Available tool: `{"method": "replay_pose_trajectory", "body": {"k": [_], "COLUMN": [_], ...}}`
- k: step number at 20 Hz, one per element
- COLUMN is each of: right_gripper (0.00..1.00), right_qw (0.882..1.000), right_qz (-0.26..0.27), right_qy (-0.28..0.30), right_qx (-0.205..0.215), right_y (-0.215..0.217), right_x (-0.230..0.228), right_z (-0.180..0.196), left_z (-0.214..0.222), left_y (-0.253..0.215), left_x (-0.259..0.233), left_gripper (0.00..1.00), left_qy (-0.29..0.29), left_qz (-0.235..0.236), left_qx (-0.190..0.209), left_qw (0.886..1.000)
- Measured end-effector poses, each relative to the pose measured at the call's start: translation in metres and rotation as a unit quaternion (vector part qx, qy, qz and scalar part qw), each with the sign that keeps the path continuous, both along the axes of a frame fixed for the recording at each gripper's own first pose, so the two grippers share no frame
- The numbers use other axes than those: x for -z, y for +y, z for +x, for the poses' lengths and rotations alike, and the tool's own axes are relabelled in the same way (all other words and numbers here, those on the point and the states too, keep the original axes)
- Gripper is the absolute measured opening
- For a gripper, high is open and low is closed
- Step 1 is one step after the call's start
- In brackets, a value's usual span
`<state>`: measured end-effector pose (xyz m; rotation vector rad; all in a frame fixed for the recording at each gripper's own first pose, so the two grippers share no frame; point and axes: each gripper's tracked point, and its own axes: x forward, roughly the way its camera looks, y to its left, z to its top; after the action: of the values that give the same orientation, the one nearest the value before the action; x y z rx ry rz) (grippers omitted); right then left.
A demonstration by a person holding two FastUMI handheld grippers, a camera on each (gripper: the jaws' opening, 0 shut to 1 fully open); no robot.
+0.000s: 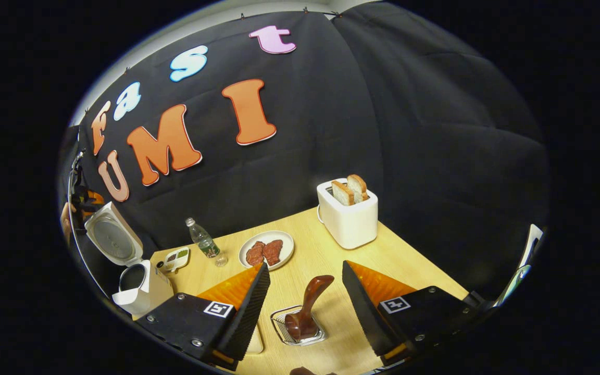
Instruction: Close the left gripper, press the button to open the rice cooker; take a wooden spoon from the chopstick holder with the right hand, scoop a spoonful of rice and pour it into the rice cooker, then put the wooden spoon back into the chopstick holder.
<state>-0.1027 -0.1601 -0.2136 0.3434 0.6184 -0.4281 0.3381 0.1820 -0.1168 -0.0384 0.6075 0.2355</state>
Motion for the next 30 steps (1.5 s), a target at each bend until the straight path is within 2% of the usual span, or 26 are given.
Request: {"method": "replay_pose_trajectory", "body": {"k": [2,3,6,7,10,11,16,21,22,23,27,28,30], "right_gripper": [0.87,0.87,0.87,0.87,0.87,0.87,0.87,0.87,0.87,0.87,0.87,0.87,0.87], "right_qw": [1.000,1.000,0.999,0.999,0.997,0.996,0.991,0.986,0.985,0.984,0.981,0.980,0.977], "right_qz": [-0.006,-0.008,-0.003,0.003,0.033,0.038,0.034,0.032,0.030,0.027,0.013,0.011,-0.002], "right_qy": [-0.013,-0.019,-0.029,-0.032,-0.040,-0.042,-0.037,-0.034,-0.033,-0.031,-0.040,-0.044,-0.050], "right_qx": [-0.004,-0.007,-0.023,-0.030,-0.063,-0.074,-0.126,-0.159,-0.166,-0.172,-0.189,-0.196,-0.210], "right_y": [-0.001,-0.001,0.004,0.007,0.027,0.033,0.058,0.076,0.078,0.081,0.093,0.099,0.111], "right_x": [-0.016,-0.020,-0.025,-0.025,-0.019,-0.018,-0.011,-0.007,-0.007,-0.007,-0.014,-0.017,-0.020], "right_z": [0.000,0.000,0.006,0.009,0.022,0.025,0.042,0.053,0.055,0.055,0.068,0.072,0.080], "left_z": [-0.011,-0.017,-0.052,-0.069,-0.129,-0.139,-0.213,-0.255,-0.245,-0.249,-0.247,-0.246,-0.240], "left_y": [-0.003,0.001,-0.022,-0.032,-0.048,-0.050,-0.074,-0.081,-0.079,-0.077,-0.079,-0.079,-0.076], "left_x": [0.020,0.022,0.033,0.040,0.058,0.065,0.111,0.182,0.178,0.181,0.179,0.178,0.173], "left_gripper": [1.00,1.00,1.00,1.00,0.99,0.99,1.00,1.00,1.00,1.00,1.00,1.00,1.00], "left_qy": [0.067,0.082,0.151,0.181,0.257,0.260,0.344,0.412,0.387,0.398,0.361,0.342,0.279], "left_qz": [-0.020,-0.018,-0.052,-0.074,-0.100,-0.093,-0.086,-0.097,-0.092,-0.095,-0.085,-0.080,-0.061], "left_qx": [-0.014,-0.019,-0.001,-0.005,-0.010,-0.006,-0.006,-0.039,-0.042,-0.050,-0.050,-0.049,-0.042], "left_qw": [0.997,0.996,0.987,0.981,0.961,0.961,0.935,0.905,0.917,0.911,0.927,0.935,0.957]}}
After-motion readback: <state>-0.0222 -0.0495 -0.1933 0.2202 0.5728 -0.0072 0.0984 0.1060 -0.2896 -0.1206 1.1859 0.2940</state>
